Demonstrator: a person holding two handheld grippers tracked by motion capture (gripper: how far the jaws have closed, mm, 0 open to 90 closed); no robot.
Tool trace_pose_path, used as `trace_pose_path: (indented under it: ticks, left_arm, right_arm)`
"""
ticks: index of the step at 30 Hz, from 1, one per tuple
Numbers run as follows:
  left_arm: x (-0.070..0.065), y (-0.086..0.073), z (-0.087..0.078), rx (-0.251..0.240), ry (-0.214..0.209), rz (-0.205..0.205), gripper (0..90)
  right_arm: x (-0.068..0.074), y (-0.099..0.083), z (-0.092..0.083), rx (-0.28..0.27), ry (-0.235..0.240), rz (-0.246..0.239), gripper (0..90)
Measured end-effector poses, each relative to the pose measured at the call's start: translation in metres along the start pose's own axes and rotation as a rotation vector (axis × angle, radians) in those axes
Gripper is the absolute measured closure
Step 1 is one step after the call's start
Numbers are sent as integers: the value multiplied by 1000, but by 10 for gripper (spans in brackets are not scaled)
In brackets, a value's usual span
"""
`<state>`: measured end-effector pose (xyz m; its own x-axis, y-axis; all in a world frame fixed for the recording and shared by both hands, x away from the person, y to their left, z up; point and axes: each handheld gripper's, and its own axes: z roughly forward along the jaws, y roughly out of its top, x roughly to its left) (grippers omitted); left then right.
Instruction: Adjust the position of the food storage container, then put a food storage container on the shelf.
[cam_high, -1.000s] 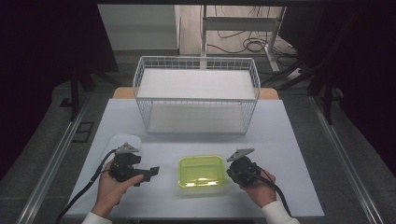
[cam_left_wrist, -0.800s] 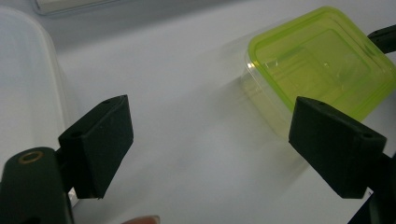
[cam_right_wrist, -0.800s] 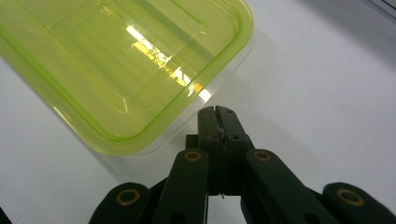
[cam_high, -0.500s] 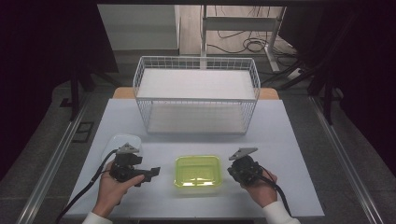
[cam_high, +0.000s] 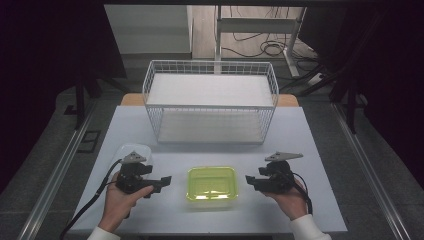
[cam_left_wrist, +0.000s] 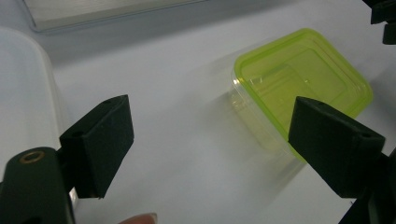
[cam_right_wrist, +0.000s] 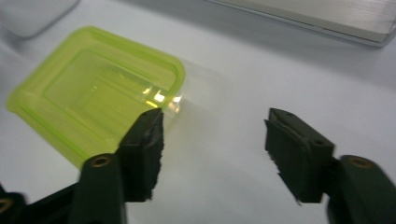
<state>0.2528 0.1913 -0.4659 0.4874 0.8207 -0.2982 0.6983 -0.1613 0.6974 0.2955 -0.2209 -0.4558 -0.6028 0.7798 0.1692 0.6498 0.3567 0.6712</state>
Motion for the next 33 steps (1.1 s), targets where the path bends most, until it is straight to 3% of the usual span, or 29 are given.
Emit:
trace_pose_path:
  ticks: [1, 5, 8, 12, 15, 22, 26, 33]
  left_arm:
    - [0, 0, 0, -1, 1, 2, 135]
    - [-1, -3, 1, 14, 15, 21, 134]
    - [-5, -5, 2, 24, 15, 23, 132]
    - [-10, -4, -2, 8, -21, -17, 127]
    - [-17, -1, 0, 13, 8, 3, 118]
    - [-35, 4, 16, 54, -132, -35, 98]
    - [-36, 1, 28, 96, -134, -45, 122]
    - [-36, 3, 42, 111, -164, -113, 225]
  right_arm:
    - [-2, 0, 0, -11, 29, 19, 307]
    - [-5, 3, 1, -25, 72, 40, 278]
    - [-5, 5, 2, -35, 89, 51, 274]
    - [-5, 5, 0, -43, 105, 56, 269]
    - [-5, 3, 1, -50, 119, 64, 264]
    - [-2, 2, 2, -46, 140, 70, 265]
    - [-2, 3, 4, -43, 150, 86, 280]
    - [5, 1, 12, -16, 178, 99, 332]
